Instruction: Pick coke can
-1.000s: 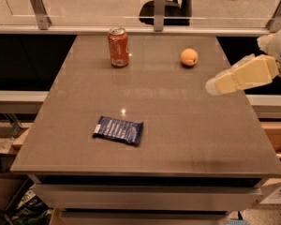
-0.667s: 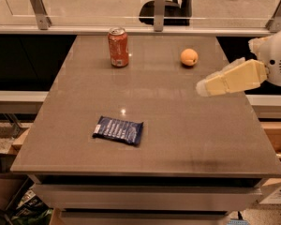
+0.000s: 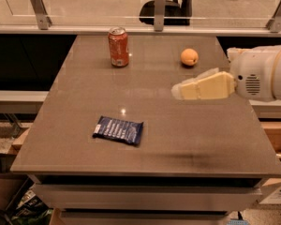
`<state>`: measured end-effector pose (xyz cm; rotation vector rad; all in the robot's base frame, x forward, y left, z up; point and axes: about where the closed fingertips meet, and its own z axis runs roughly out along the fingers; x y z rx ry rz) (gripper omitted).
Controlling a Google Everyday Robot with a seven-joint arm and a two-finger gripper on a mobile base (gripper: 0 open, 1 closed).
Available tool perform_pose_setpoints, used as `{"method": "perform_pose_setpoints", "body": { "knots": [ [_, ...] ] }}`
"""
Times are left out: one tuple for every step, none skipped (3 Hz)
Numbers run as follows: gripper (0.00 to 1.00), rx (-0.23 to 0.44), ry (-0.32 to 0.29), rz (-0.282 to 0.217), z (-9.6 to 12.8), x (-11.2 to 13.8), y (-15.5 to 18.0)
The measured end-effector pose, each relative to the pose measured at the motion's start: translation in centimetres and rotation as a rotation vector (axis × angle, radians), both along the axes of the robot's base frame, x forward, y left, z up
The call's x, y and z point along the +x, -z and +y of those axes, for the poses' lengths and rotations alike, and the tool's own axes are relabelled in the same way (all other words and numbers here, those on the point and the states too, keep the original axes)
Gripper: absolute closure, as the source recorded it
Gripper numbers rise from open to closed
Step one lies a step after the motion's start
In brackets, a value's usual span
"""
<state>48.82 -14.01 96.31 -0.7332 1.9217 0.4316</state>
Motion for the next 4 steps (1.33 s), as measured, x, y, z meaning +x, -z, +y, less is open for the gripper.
{"method": "perform_pose_setpoints", "body": {
  "knots": [
    [0.0,0.043,0.016,-0.018,1.7,1.1,1.5],
    [0.0,0.073,0.037,-0.039,3.4,2.6,2.2],
    [0.0,0.129,0.047,-0.092,6.6,5.8,2.6],
    [0.0,0.125,0.047,-0.098,8.0,6.3,2.4]
  ]
}}
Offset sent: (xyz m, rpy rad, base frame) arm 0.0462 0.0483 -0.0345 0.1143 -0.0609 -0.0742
